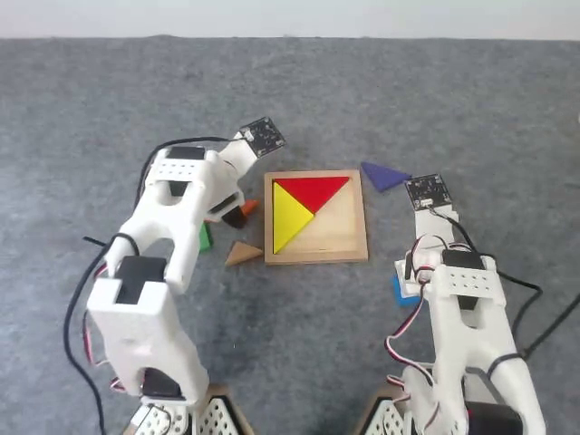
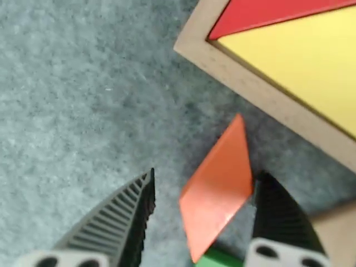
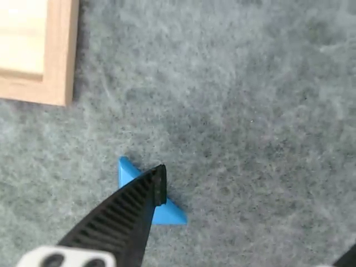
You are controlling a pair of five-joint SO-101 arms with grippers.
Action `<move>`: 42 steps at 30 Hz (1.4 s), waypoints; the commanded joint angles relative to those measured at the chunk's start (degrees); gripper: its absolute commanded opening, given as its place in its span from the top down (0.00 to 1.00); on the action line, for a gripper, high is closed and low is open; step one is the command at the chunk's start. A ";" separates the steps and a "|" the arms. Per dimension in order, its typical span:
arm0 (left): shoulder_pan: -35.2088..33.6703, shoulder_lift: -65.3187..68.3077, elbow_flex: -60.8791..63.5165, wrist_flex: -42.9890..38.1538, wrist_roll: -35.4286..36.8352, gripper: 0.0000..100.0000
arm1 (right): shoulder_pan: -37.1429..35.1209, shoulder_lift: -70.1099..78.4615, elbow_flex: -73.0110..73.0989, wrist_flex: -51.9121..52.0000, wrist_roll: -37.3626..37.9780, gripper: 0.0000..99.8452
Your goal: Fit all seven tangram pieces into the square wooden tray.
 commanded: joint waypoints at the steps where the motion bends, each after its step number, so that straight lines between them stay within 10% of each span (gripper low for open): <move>1: 0.35 0.79 -1.80 -1.67 0.79 0.73 | 0.48 -2.51 -0.35 -0.75 -0.26 0.49; 17: -0.97 10.37 -16.22 19.60 -5.36 0.87 | 0.57 -2.51 -0.53 -0.75 -0.18 0.49; 32: -0.88 14.07 -27.47 20.40 12.04 0.90 | 0.57 -2.59 -0.62 -0.75 -0.18 0.49; 42: 0.53 7.74 -34.42 37.19 14.59 0.91 | 0.57 -2.59 -0.62 -0.75 -0.18 0.49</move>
